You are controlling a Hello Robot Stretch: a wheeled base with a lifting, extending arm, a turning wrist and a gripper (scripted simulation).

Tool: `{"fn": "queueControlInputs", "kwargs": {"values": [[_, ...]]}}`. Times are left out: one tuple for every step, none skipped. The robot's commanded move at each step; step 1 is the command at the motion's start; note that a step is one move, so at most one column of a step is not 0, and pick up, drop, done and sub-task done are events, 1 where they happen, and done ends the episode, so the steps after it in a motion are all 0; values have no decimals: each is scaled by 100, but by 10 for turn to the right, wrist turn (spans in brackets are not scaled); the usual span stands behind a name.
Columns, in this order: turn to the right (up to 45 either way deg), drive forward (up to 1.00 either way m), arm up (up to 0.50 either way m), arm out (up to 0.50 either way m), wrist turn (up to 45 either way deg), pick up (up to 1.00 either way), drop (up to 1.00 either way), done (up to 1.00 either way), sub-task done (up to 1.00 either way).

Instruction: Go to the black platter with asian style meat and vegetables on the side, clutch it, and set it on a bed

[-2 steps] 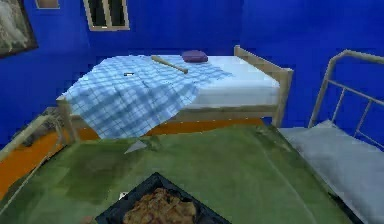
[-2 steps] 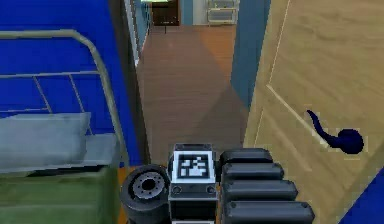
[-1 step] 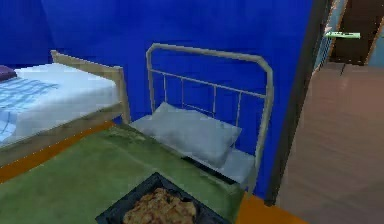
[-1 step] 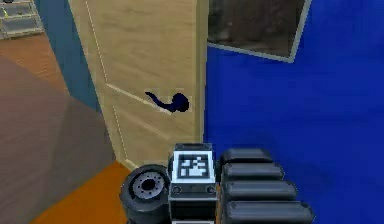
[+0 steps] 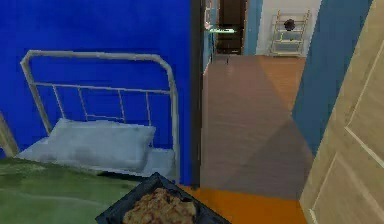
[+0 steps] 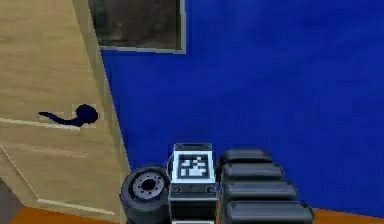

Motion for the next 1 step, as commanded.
{"fn": "queueControlInputs", "kwargs": {"values": [[-450,0,0,0,0,0,0,0,0]]}}
